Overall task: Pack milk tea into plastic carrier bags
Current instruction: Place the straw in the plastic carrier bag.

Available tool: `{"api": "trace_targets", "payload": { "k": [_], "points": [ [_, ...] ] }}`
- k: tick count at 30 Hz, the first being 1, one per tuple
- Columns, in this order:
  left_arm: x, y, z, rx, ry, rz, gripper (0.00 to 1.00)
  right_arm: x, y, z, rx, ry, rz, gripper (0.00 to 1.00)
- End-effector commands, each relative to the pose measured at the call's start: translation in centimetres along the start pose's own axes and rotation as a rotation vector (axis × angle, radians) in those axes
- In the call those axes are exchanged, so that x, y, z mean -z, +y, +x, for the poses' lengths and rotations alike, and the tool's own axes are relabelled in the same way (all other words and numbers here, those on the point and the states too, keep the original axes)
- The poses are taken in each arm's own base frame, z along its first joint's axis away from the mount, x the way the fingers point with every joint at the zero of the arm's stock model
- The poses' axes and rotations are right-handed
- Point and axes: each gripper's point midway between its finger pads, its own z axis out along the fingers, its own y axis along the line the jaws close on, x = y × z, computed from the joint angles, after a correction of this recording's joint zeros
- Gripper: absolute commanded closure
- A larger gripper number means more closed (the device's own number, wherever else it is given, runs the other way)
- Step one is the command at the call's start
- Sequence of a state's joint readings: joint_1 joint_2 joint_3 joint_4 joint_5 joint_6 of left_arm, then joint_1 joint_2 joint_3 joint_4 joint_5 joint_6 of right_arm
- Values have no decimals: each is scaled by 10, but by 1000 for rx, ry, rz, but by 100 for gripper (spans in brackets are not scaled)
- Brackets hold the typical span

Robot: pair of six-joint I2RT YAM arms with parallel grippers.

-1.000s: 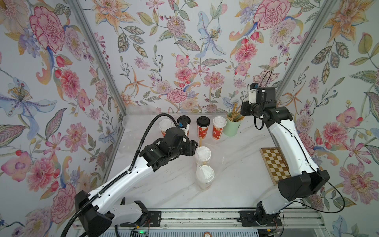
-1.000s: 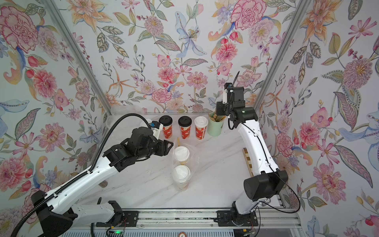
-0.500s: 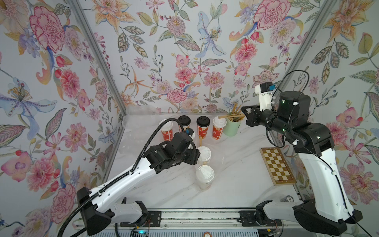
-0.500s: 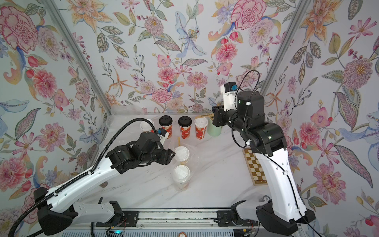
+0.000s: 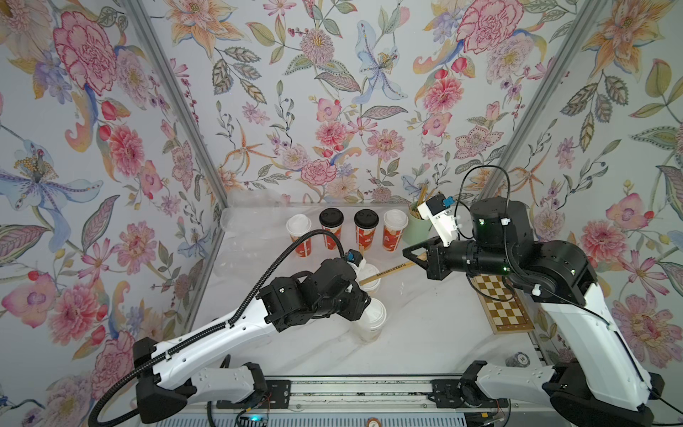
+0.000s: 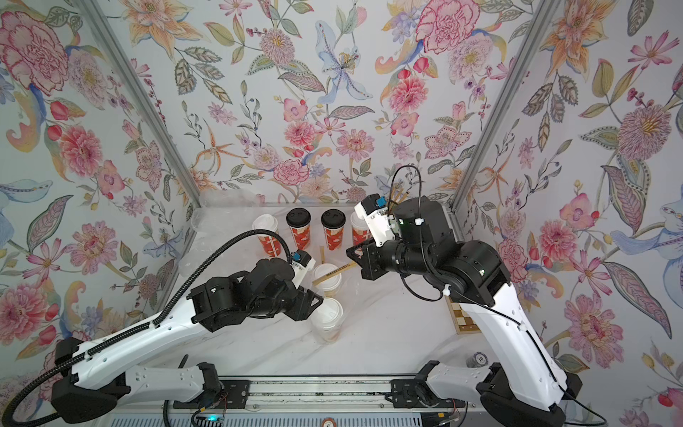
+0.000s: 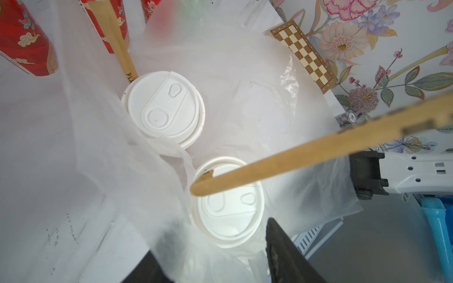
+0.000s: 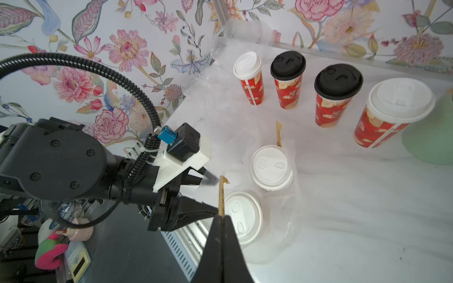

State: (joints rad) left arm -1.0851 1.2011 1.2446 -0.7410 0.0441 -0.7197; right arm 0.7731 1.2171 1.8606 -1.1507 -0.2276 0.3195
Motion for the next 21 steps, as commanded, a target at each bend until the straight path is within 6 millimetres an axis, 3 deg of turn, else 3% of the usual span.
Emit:
{"api": "trace_targets", "payload": {
  "k": [1,13,21],
  "points": [
    [1,0,15,8,27,-6,49,3,-4,23,-36,62,32,100],
    [8,-15,14,11,0,65,86,-4,14,62,-16,206,-6,100],
    [7,-26,9,12,-19,119,92,-16,14,79,4,274,19,100]
  ]
}}
